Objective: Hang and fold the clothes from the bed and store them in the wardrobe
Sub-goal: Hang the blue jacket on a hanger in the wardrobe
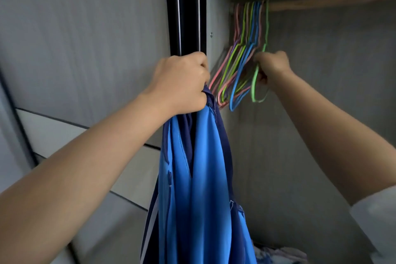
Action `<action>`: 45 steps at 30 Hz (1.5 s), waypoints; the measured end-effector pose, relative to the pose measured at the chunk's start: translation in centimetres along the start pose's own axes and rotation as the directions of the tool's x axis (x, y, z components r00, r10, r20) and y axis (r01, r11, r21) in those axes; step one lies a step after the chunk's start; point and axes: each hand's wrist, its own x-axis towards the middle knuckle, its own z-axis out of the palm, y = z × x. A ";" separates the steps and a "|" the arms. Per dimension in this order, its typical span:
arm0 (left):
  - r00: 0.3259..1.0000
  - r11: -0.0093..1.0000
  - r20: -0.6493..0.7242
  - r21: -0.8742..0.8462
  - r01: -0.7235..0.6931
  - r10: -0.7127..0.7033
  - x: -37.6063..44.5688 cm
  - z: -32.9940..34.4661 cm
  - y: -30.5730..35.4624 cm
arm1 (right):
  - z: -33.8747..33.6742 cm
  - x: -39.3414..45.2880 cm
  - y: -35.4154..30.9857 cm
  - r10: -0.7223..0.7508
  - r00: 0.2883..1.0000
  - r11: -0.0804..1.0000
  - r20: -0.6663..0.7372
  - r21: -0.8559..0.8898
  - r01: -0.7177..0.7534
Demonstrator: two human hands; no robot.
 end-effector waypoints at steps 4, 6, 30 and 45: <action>0.995 0.997 0.062 0.020 0.073 -0.075 0.3 -0.3 0.3 | -1.3 0.1 -1.1 -0.089 0.995 0.996 -0.041 -0.023 0.088; 0.996 0.998 0.053 -0.004 0.069 -0.069 0.2 -0.1 0.1 | -2.4 -0.1 -1.6 -0.146 0.989 0.986 -0.040 -0.082 0.142; 0.747 0.318 0.517 -0.687 0.653 -0.418 -6.4 0.2 18.2 | -29.3 -21.2 14.5 0.345 0.936 0.937 0.064 0.029 -0.348; 0.674 0.409 0.738 -0.620 0.670 0.015 -10.0 -5.8 31.5 | -31.6 -37.1 12.4 0.317 0.915 0.948 0.250 -0.069 -0.310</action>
